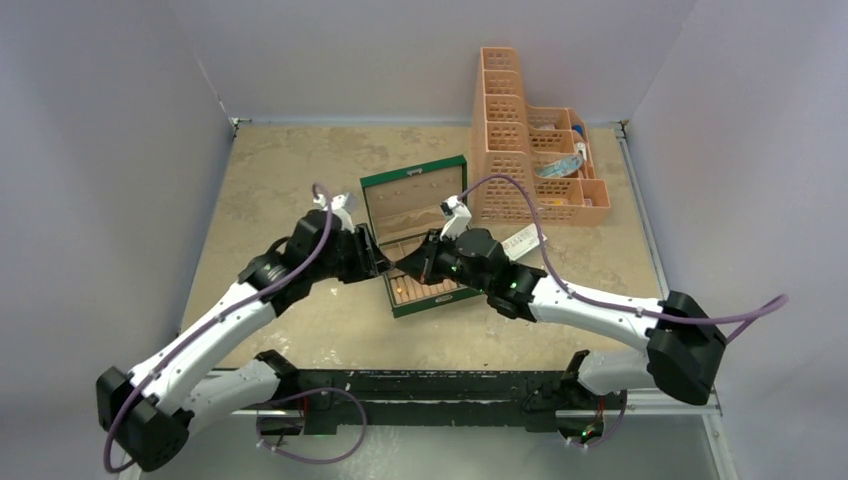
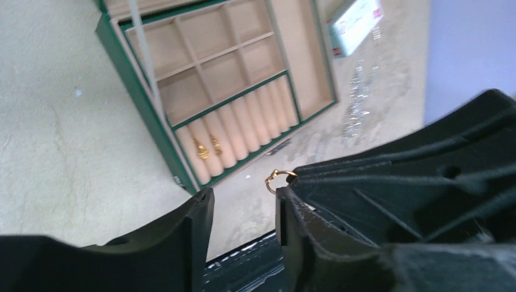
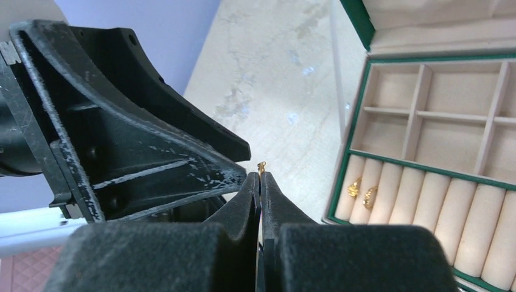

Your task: Organize the mixed jewelry

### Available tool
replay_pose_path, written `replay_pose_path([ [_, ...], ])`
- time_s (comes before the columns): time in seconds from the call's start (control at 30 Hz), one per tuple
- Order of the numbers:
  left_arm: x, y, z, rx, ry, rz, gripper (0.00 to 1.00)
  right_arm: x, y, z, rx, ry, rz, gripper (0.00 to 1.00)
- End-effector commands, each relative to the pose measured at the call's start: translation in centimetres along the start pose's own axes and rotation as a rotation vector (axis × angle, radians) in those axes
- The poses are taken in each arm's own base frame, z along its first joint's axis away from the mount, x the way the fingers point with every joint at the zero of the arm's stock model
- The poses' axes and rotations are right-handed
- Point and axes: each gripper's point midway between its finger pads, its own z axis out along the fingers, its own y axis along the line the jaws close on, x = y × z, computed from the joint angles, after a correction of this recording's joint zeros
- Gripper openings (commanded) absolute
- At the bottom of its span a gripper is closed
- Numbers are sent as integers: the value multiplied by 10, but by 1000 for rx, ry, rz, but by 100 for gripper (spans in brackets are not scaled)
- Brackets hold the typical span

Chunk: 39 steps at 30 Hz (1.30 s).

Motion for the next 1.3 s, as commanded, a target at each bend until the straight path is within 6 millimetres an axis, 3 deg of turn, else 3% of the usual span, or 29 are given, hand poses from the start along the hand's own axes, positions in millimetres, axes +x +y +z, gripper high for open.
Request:
replay_pose_path([
  [0.0, -33, -42, -35, 205, -195, 9, 47, -33, 26, -18, -87, -117, -62, 0],
  [0.1, -39, -54, -51, 278, -240, 22, 58, -46, 35, -26, -139, -143, -100, 0],
  [0.13, -40, -62, -57, 321, -255, 37, 66, -47, 39, -30, -177, -138, -112, 0],
  [0.33, -44, -94, -91, 502, -298, 92, 69, -55, 66, -68, -496, -113, -166, 0],
  [0.43, -38, -112, -103, 601, -266, 140, 63, -48, 84, -93, -665, -80, -210, 0],
  [0.53, -20, -131, -109, 731, -154, 202, 56, -36, 101, -115, -809, -21, -254, 0],
  [0.7, 1, -148, -117, 877, -25, 269, 42, -30, 119, -140, -943, 3, -282, 0],
  [0.97, 10, -157, -143, 989, -14, 353, 34, -32, 119, -144, -939, -16, -271, 0],
  [1.27, 21, -154, -141, 1006, 46, 375, 33, -35, 118, -142, -920, -34, -263, 0],
])
